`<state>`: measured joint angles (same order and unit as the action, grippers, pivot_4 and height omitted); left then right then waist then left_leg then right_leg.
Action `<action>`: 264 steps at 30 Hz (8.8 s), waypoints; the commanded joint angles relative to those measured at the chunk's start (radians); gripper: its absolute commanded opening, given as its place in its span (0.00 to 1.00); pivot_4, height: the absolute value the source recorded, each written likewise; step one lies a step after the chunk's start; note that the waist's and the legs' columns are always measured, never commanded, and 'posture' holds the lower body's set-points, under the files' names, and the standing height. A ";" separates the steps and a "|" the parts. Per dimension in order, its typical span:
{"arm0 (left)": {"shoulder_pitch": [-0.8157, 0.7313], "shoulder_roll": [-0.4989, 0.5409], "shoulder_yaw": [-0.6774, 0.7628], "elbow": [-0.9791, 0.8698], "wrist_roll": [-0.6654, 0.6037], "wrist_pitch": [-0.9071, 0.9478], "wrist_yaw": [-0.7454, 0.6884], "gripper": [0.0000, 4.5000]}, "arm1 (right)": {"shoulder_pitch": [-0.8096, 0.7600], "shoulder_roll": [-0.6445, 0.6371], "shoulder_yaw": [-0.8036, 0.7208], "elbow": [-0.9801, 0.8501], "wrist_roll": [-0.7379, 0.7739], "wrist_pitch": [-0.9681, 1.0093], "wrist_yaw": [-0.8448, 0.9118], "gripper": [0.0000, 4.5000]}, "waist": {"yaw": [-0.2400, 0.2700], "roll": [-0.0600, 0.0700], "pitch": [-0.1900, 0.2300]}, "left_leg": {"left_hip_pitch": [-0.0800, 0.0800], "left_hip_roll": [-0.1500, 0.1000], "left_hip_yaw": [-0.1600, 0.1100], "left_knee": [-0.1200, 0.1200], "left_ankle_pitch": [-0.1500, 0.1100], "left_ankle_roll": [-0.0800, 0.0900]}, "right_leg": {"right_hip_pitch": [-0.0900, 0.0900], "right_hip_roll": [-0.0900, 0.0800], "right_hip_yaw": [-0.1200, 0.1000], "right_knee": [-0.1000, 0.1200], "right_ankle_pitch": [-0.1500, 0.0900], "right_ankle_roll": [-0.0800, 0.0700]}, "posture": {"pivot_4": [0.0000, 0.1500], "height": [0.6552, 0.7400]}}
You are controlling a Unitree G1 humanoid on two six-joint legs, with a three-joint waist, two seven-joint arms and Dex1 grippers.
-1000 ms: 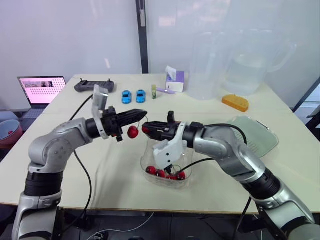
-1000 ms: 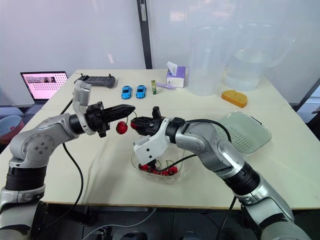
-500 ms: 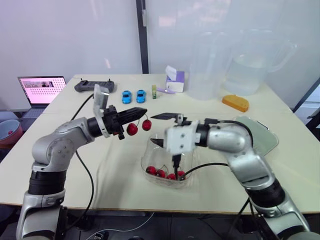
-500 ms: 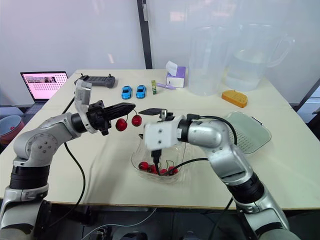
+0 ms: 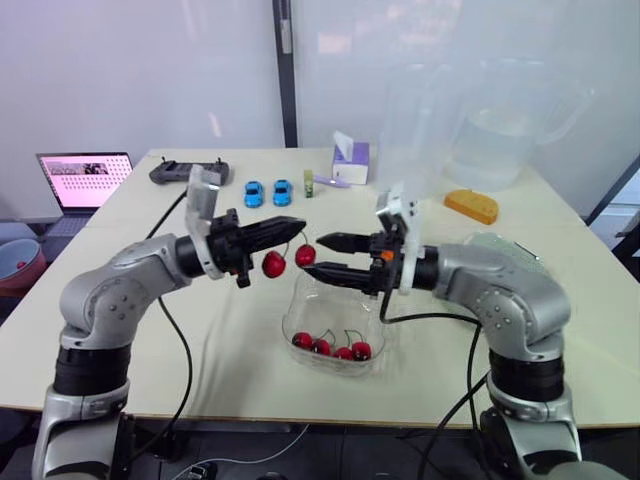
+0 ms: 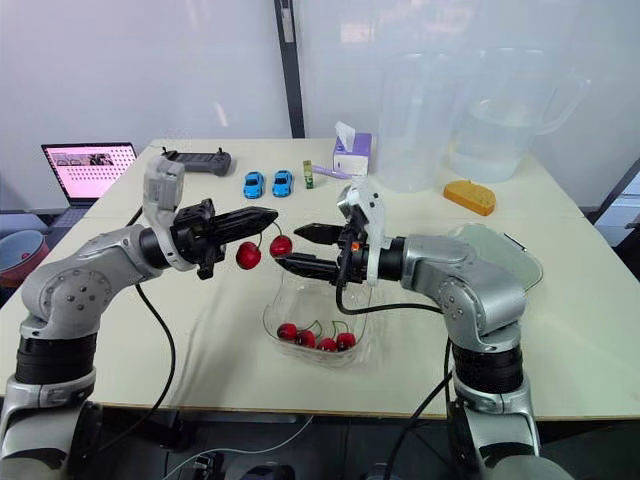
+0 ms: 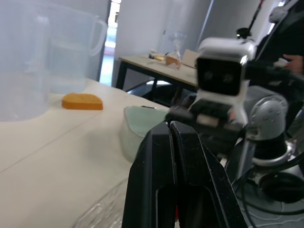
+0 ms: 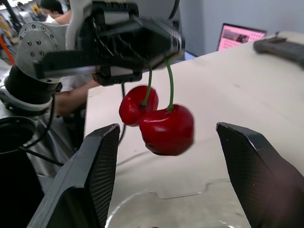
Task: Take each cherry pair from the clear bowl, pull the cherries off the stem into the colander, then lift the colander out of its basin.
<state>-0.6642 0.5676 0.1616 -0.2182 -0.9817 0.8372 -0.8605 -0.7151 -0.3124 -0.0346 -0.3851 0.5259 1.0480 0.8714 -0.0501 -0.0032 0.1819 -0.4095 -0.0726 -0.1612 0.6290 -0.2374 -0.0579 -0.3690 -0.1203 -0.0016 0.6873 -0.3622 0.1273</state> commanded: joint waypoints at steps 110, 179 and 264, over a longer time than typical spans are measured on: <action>0.024 -0.138 -0.007 -0.076 -0.041 -0.054 0.134 0.00 | -0.059 0.046 -0.009 0.023 0.325 0.136 -0.230 0.71 | 0.005 -0.003 0.001 | -0.001 0.000 0.011 0.002 -0.001 0.002 | 0.000 -0.002 0.002 -0.003 0.002 0.004 | 1.00 1.00; 0.174 -0.054 0.070 -0.131 -0.022 -0.102 0.144 0.00 | -0.450 -0.781 0.274 1.066 -0.582 -0.719 0.573 0.98 | 0.008 -0.005 0.002 | -0.001 0.000 0.021 0.001 -0.003 0.004 | -0.003 -0.001 0.010 -0.005 0.002 0.004 | 1.00 1.00; 0.727 0.440 0.356 -0.328 0.104 -0.152 -0.235 0.99 | -0.536 -0.435 0.775 0.146 -0.159 0.237 0.197 1.00 | 0.008 -0.005 0.004 | -0.008 0.002 0.023 -0.001 -0.004 0.006 | -0.018 -0.003 0.022 -0.002 0.004 0.007 | 1.00 1.00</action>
<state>0.0563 1.0085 0.4691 -0.5188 -0.8792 0.7028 -1.1051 -1.2553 -0.7519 0.7235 -0.2288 0.4030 1.3016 1.0969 -0.0424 -0.0086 0.1863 -0.4194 -0.0710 -0.1382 0.6286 -0.2409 -0.0524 -0.3884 -0.1230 0.0202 0.6859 -0.3583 0.1339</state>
